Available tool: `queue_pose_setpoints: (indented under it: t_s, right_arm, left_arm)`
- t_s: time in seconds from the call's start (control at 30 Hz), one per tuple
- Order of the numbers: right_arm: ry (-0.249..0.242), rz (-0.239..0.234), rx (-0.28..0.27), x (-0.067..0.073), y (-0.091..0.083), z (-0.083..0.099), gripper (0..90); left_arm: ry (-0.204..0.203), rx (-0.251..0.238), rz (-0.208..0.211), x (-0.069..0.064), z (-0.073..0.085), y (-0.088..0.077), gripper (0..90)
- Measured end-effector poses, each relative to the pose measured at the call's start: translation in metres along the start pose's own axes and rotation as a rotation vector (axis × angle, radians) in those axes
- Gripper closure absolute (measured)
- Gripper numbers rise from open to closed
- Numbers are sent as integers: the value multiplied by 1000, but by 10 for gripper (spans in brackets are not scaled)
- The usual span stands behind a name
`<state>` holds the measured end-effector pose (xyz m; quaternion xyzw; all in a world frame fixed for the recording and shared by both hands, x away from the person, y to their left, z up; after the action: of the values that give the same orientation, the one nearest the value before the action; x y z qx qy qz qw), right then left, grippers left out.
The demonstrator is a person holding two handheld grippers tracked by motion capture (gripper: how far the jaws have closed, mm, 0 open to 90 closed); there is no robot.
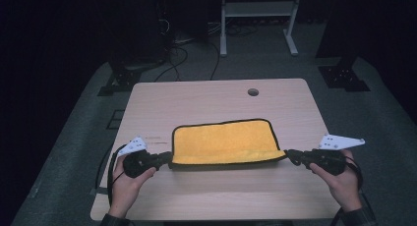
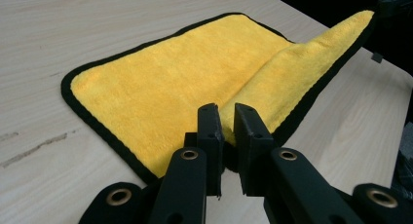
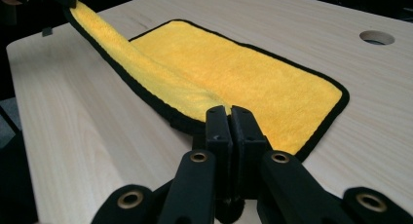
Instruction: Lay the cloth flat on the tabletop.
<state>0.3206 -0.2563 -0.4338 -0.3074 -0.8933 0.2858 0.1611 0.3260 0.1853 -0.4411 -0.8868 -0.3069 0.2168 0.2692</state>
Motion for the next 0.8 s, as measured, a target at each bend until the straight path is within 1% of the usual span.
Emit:
queue_pose_setpoints:
  t_s: [0.03,0.07,0.1,0.13,0.17,0.2,0.23,0.27,0.3,0.33,0.37,0.43,0.47,0.5,0.6,0.67,0.7,0.8]
  right_arm:
    - [0,0,0,0,0,0,862]
    - [-3,-10,-2,6,-4,5,862]
    - [-5,-16,5,9,-6,8,861]
    - [-5,-16,5,9,-6,8,861]
    - [-14,-25,15,15,-8,13,861]
    - [-14,-25,15,15,-8,13,861]
    - [-26,-25,31,20,-9,18,861]
    - [-26,-29,35,22,-9,21,861]
    - [-26,-30,38,24,-10,24,861]
    - [-22,-31,44,25,-10,26,861]
    - [-24,-33,45,26,-10,28,861]
    - [-21,-37,62,30,-9,34,861]
    - [-21,-37,62,30,-9,34,861]
    - [-22,-42,83,33,-7,41,861]
    - [-21,-57,108,40,-5,50,861]
    - [-23,-60,117,43,-5,53,861]
    - [-24,-72,134,47,-3,58,861]
    - [-26,-92,166,52,2,66,861]
  left_arm:
    - [0,0,0,0,0,0,814]
    - [-4,0,11,-3,3,-3,814]
    - [-4,-1,13,-5,6,-4,814]
    - [-4,-1,13,-5,6,-4,815]
    - [0,4,13,-9,10,-5,814]
    - [0,4,13,-9,10,-5,814]
    - [1,24,16,-13,17,-5,815]
    - [0,34,22,-15,20,-4,814]
    - [0,34,22,-15,20,-4,814]
    - [-6,54,28,-17,27,-3,813]
    - [-8,63,32,-19,32,-2,813]
    - [-12,68,35,-20,35,-1,813]
    - [-19,82,39,-21,40,-1,813]
    - [-22,96,44,-24,47,0,813]
    - [-32,118,44,-28,57,-1,812]
    - [-34,125,41,-28,60,-2,812]
    - [-39,136,38,-28,65,-4,811]
    - [-60,162,38,-27,74,-4,803]
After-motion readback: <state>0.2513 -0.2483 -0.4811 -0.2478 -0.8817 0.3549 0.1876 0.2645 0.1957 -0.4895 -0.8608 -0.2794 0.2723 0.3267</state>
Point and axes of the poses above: each handheld gripper's, and its own axes: y roughly forward along the jaws, z roughly out of its underside, x roughly to its left, the point moved 7 cm from there along y, roughly forward along the jaws, and after that the axes turned 9 degrees about x, right-handed, at the moved point
